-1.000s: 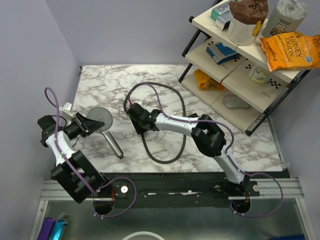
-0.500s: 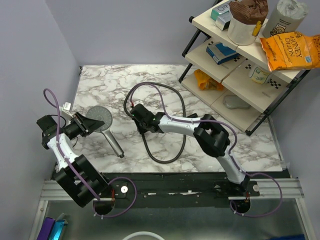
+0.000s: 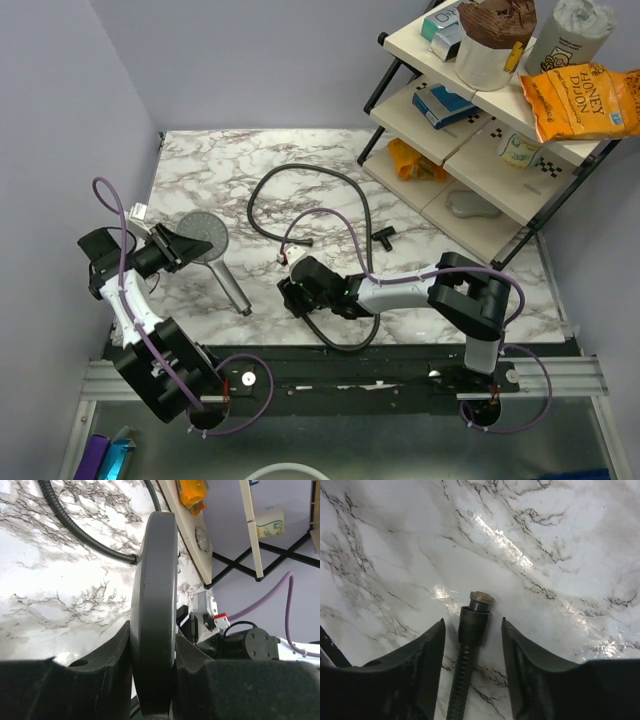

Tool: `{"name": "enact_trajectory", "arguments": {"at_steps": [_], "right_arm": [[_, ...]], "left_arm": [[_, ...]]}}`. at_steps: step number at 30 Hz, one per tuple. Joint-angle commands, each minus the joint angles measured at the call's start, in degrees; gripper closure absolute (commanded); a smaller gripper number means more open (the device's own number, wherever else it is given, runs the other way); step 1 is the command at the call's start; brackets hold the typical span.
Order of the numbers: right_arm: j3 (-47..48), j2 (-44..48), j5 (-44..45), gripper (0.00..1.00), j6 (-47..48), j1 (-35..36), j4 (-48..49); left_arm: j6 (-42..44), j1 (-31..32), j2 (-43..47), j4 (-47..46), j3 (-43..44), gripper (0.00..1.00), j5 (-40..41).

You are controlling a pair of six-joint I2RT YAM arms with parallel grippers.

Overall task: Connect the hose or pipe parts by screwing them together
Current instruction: Pick up the pipeline from the center of the board.

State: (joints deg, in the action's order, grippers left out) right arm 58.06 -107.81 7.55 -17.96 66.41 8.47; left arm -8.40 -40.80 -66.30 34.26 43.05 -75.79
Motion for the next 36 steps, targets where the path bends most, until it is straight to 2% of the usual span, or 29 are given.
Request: {"name": "enact_trajectory", "arguments": {"at_steps": [1, 3, 5, 9, 14, 24, 30, 34, 36], "right_arm": [[-4.1, -2.2, -0.5, 0.38, -2.1, 1.3, -4.3], [-4.6, -1.3, 0.4, 0.37, -2.5, 1.4, -4.7], [-5.2, -0.2, 0.8, 0.37, -3.1, 1.5, -5.2], [-8.5, 4.9, 1.8, 0.37, -4.8, 2.4, -5.1], [-10.6, 6.4, 3.4, 0.44, -4.6, 4.1, -4.1], [-7.3, 1.0, 12.3, 0.48, -5.1, 6.5, -0.1], [-4.7, -1.0, 15.3, 0.50, -4.3, 6.5, 0.7], [-2.9, -2.9, 17.1, 0.51, -4.2, 6.6, 0.6], [-1.1, -3.8, 17.3, 0.56, -3.8, 6.6, -0.2]], "left_arm": [[-12.9, 2.4, 4.4, -13.1, -3.1, 1.00, 2.8], [-17.0, 4.0, 4.0, -20.2, -4.6, 1.00, 4.7], [-20.2, 6.7, 2.9, -22.6, -4.6, 1.00, 8.4], [-28.4, 9.8, -0.2, -36.2, -7.0, 1.00, 10.7], [-29.9, 11.7, -3.7, -41.0, -8.5, 1.00, 12.9], [-32.3, 13.1, -10.9, -53.7, -11.3, 1.00, 12.2], [-28.8, 13.5, -15.9, -54.7, -11.2, 1.00, 11.8], [-29.1, 13.5, -15.6, -55.7, -11.9, 1.00, 11.3], [-29.1, 13.4, -15.0, -55.3, -11.9, 1.00, 11.3]]}}
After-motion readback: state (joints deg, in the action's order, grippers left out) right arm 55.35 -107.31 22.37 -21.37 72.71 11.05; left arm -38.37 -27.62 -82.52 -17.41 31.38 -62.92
